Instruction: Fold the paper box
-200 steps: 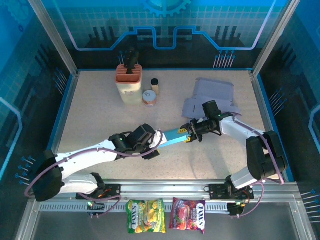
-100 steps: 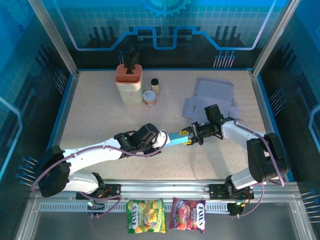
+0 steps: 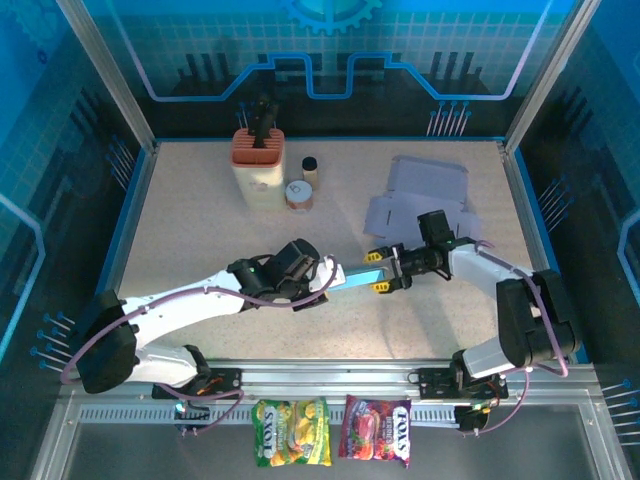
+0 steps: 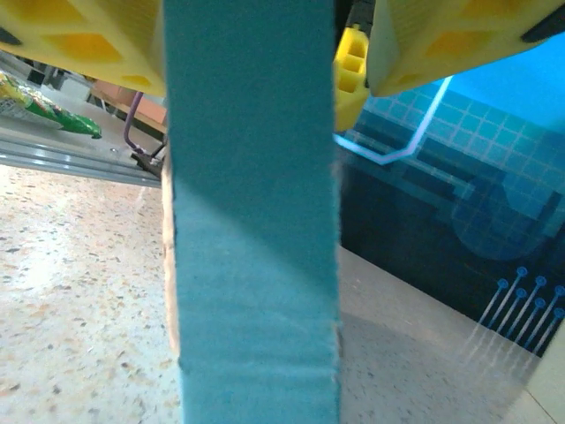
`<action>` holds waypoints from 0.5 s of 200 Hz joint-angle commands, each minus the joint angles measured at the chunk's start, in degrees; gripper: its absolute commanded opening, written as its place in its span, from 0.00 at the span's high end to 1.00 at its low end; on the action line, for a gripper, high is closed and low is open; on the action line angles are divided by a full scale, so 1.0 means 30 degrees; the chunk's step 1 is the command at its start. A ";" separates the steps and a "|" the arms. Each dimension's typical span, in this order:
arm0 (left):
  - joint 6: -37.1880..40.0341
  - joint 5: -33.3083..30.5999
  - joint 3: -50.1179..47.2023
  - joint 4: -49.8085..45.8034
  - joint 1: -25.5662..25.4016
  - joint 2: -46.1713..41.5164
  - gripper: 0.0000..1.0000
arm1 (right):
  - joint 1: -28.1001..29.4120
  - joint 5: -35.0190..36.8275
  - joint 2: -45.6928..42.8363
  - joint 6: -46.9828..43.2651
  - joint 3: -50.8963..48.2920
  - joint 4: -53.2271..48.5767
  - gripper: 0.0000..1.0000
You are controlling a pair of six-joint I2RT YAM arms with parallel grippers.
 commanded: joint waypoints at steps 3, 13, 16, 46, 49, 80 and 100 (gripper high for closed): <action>-0.0198 0.1534 0.0911 -0.1407 0.0308 -0.0052 0.58 | -0.0611 0.0808 -0.0951 -0.1165 0.0881 -0.1924 0.41; -0.0320 0.1807 0.1069 -0.1654 0.0394 0.0185 0.61 | -0.0638 0.0915 -0.0992 -0.1078 0.0835 -0.1806 0.41; -0.0359 0.1909 0.1079 -0.1686 0.0416 0.0269 0.62 | -0.0649 0.0912 -0.0952 -0.1017 0.0808 -0.1693 0.41; -0.0644 0.2178 0.1216 -0.1581 0.0512 0.0628 0.61 | -0.0530 0.0988 -0.0493 0.0007 0.0429 -0.0223 0.46; -0.0674 0.2219 0.1240 -0.1552 0.0537 0.0650 0.61 | -0.0522 0.1002 -0.0453 0.0089 0.0435 -0.0158 0.46; -0.0764 0.2694 0.1565 -0.1635 0.0833 0.1014 0.54 | -0.0533 0.1174 0.0048 0.0526 0.0936 0.0065 0.51; -0.0894 0.3235 0.1752 -0.1825 0.1144 0.1293 0.50 | -0.0511 0.1364 0.0299 0.0956 0.1175 -0.0012 0.57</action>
